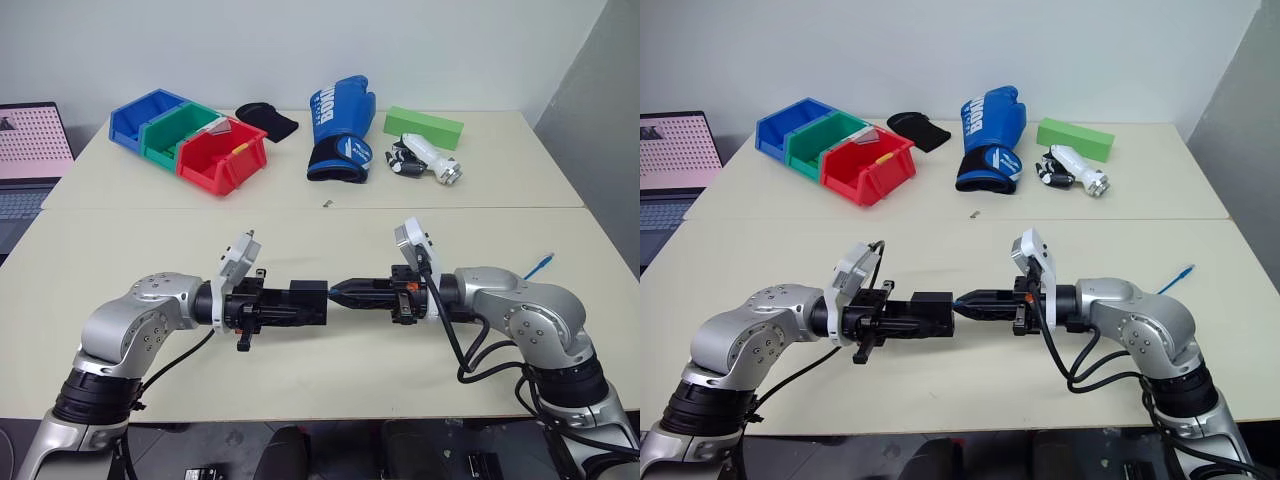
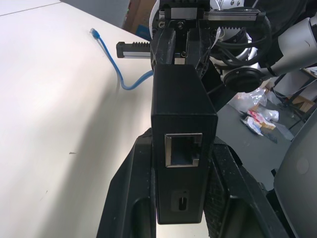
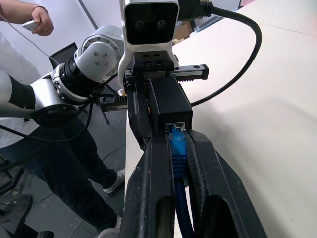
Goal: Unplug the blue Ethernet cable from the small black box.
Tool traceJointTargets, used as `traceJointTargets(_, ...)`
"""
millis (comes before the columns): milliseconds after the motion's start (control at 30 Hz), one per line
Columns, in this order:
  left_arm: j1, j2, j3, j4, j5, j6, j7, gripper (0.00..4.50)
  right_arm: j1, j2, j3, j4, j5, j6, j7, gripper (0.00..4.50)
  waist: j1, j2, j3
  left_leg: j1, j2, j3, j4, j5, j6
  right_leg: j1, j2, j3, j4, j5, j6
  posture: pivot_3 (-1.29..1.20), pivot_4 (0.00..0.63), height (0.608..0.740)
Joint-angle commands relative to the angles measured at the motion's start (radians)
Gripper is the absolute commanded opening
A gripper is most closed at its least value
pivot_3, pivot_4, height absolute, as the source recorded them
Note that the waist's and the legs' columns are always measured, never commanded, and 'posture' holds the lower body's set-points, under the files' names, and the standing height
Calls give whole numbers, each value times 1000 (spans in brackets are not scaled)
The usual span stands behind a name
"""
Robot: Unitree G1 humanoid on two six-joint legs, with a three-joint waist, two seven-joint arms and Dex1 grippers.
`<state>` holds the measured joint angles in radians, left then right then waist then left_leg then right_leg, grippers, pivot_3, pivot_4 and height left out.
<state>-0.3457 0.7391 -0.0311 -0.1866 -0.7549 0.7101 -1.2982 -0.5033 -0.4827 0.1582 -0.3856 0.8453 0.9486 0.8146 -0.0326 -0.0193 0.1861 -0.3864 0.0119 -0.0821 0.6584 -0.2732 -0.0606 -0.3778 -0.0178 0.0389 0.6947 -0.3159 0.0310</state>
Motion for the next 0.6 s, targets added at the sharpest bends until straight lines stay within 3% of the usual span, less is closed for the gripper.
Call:
traceJointTargets(33,15,24,85,-5,-32,-8,2,792,1,-62,-35,39,-8,7,44,68,0,0,0,0,0,0,0,0,0,0,0,0,0,0,0,0,150,740)
traceJointTargets(267,60,31,189,-17,-33,-21,77,792,30,-140,-55,176,-132,-123,80,29,0,0,0,-2,0,0,0,0,0,-2,0,0,0,0,0,0,150,740)
traceJointTargets(500,118,13,208,-61,4,-8,223,792,-64,42,-38,558,-573,-589,-307,28,-8,0,0,-7,1,2,1,0,0,-8,0,2,3,0,0,0,150,740)
traceJointTargets(600,123,-9,201,-52,44,-41,284,792,-59,79,-37,696,-675,-685,-404,28,-2,0,0,-10,0,2,2,0,-1,-11,0,1,3,0,0,0,150,740)
